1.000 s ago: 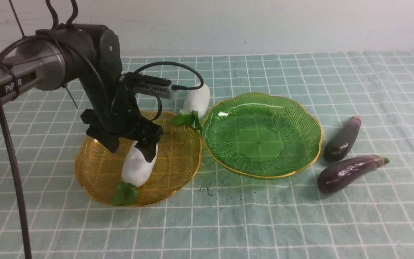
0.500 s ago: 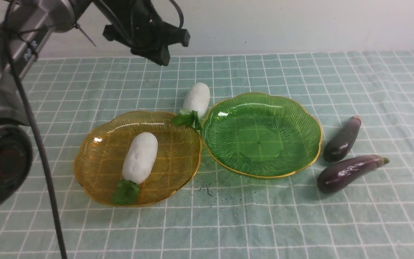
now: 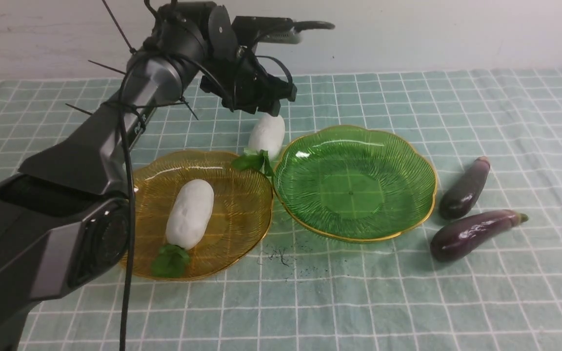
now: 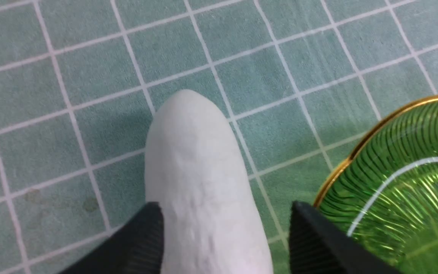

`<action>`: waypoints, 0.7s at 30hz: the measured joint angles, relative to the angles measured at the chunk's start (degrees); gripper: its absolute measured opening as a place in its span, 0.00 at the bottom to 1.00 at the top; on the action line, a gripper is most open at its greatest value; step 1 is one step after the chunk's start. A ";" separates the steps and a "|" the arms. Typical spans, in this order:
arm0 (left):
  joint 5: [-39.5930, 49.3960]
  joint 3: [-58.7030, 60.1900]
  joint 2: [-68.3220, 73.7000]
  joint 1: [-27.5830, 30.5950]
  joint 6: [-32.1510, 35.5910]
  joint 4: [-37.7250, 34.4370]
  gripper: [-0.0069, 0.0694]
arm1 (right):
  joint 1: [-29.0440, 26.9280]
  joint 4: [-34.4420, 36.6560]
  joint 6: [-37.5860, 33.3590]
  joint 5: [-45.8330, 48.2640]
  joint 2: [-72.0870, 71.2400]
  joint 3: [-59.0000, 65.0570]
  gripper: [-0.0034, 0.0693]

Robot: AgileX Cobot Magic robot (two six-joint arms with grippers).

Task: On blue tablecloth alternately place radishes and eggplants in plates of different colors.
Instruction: 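Pick up the white radish and place it in the left plate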

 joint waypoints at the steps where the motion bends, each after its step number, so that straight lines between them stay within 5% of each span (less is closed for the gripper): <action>1: -0.44 0.00 0.29 0.00 0.00 0.31 0.73 | 0.00 0.00 0.00 0.07 0.00 0.00 0.03; 5: -2.25 -0.12 1.72 0.00 0.00 0.57 0.93 | 0.00 0.00 0.04 0.13 0.00 0.00 0.03; 8: -2.68 -0.20 3.41 0.00 -0.04 0.62 0.98 | 0.00 0.00 0.04 0.13 0.00 0.00 0.03; 21: -5.41 -0.20 6.78 0.00 -2.64 0.58 0.91 | 0.00 0.00 0.04 0.90 0.00 0.00 0.03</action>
